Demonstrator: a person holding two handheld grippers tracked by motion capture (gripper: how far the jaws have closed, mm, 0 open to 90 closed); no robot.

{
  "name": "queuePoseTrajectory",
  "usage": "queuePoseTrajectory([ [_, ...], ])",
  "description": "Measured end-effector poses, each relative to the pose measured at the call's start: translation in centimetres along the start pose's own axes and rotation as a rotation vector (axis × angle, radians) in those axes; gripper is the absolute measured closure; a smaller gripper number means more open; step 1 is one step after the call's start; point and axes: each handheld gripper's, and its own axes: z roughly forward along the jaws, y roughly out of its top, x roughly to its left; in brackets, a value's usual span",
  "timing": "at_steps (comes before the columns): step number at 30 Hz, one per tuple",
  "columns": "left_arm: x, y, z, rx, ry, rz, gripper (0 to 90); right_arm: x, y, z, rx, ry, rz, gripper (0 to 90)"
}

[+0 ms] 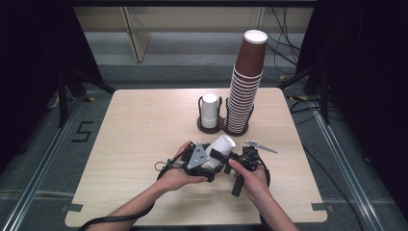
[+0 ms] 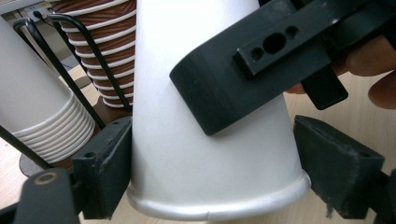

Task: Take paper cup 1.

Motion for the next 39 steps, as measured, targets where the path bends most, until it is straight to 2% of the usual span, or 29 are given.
queuePoseTrajectory([
  [2, 0.0, 0.0, -0.1, 0.01, -0.001, 0.0, 18.0, 0.1, 0.0, 0.0, 0.003, -0.003, 0.015, 26.4],
  [3, 0.0, 0.0, -0.1, 0.011, 0.0, 0.0, 19.0, 0.0, 0.0, 0.1, 0.001, -0.005, 0.001, 25.7],
  [9, -0.1, 0.0, -0.1, 0.007, -0.004, 0.001, 24.0, 0.0, 0.0, 0.1, -0.004, -0.019, -0.007, 21.5],
  [10, -0.1, 0.0, -0.2, 0.011, -0.011, 0.0, 24.4, 0.1, 0.0, 0.2, -0.001, -0.021, -0.004, 19.8],
  [11, -0.2, 0.0, -0.1, 0.004, -0.01, -0.002, 24.7, 0.3, -0.1, 0.2, 0.011, -0.014, 0.024, 17.5],
  [12, -0.3, 0.0, -0.2, 0.01, -0.009, 0.001, 25.0, 0.4, -0.1, 0.2, 0.014, -0.014, 0.023, 14.8],
  [13, -0.3, 0.1, -0.2, 0.013, -0.01, 0.003, 25.3, 0.1, -0.1, 0.3, 0.005, -0.023, -0.008, 14.2],
  [14, -0.3, 0.0, -0.2, 0.012, -0.009, 0.004, 25.4, 0.1, -0.1, 0.3, 0.003, -0.023, -0.018, 12.5],
  [17, -0.2, 0.0, -0.2, 0.001, -0.009, -0.008, 25.8, 0.2, 0.0, 0.4, 0.01, -0.033, -0.019, 7.4],
  [21, 0.1, 0.2, -0.4, 0.01, -0.004, -0.003, 26.0, 0.4, 0.1, 0.2, 0.023, -0.024, -0.045, 5.7],
  [22, 0.2, 0.1, -0.5, 0.005, 0.0, -0.004, 26.1, 0.6, 0.1, 0.1, 0.026, -0.023, -0.037, 5.6],
  [26, 0.7, 0.2, -0.9, 0.023, 0.005, -0.002, 26.1, 0.8, 0.2, -0.3, 0.036, -0.023, -0.083, 5.7],
  [27, 0.9, 0.2, -1.1, 0.027, 0.009, -0.001, 26.1, 0.6, 0.2, -0.3, 0.038, -0.01, -0.098, 5.9],
  [28, 0.9, 0.2, -1.1, 0.027, 0.009, -0.001, 26.1, 0.7, 0.2, -0.6, 0.045, -0.026, -0.1, 6.1],
  [32, 2.0, 0.4, -2.1, 0.077, 0.001, 0.006, 26.1, 0.4, 0.3, -1.5, 0.056, -0.046, -0.134, 8.9],
  [35, 2.4, 0.3, -2.5, 0.102, -0.001, 0.015, 26.0, 0.0, 0.4, -2.0, 0.073, -0.062, -0.212, 11.6],
  [36, 2.6, 0.3, -2.7, 0.11, -0.004, 0.02, 26.0, -0.3, 0.4, -2.1, 0.093, -0.077, -0.248, 12.8],
  [37, 2.9, 0.3, -2.9, 0.131, -0.008, 0.03, 26.0, -0.3, 0.4, -2.2, 0.108, -0.075, -0.25, 13.7],
  [39, 3.0, 0.3, -3.1, 0.134, -0.01, 0.027, 26.0, -0.8, 0.3, -2.3, 0.143, -0.077, -0.32, 14.3],
])
